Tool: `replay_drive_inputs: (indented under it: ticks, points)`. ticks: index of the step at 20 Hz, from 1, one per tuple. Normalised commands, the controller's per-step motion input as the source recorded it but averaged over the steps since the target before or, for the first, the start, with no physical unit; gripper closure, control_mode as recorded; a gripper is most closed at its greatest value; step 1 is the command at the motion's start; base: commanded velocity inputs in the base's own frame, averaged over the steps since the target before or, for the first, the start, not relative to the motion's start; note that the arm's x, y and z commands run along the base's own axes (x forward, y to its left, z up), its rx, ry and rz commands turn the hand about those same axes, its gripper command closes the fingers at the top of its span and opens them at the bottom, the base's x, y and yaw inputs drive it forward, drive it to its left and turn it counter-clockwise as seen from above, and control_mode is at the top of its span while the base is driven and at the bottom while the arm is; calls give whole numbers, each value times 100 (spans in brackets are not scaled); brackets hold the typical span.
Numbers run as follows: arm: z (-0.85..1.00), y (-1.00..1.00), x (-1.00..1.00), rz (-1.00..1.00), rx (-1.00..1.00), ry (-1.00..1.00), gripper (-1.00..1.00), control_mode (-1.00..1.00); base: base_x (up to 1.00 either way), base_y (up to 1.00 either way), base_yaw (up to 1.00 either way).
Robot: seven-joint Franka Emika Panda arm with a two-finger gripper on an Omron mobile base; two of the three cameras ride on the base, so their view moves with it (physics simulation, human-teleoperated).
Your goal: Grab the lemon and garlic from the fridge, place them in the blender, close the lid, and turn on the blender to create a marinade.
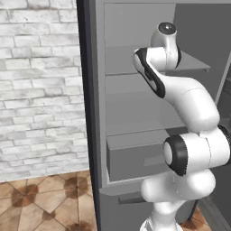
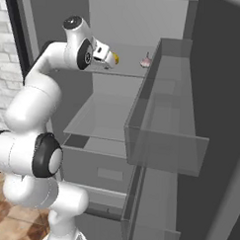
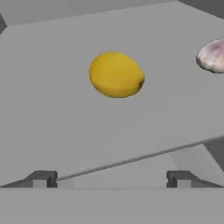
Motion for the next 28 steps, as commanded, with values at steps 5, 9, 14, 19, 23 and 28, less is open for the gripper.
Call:
replay_drive_inputs:
  ticks: [5, 9, 14, 19, 23, 28]
  points:
    - [-10, -44, 49, 8, 0, 1, -100, -100, 0, 0, 0]
    - [-5, -10, 49, 1, 0, 0, -100, -100, 0, 0, 0]
    - [-6, 1, 60, 0, 0, 0, -100, -100, 0, 0, 0]
    - [-8, 1, 54, 0, 0, 0, -100, -100, 0, 0, 0]
    - [-11, -1, 23, 0, 0, 0, -100, -100, 0, 0, 0]
    - [-18, -5, 0, 3, 0, 0, 100, -100, 0, 0, 0]
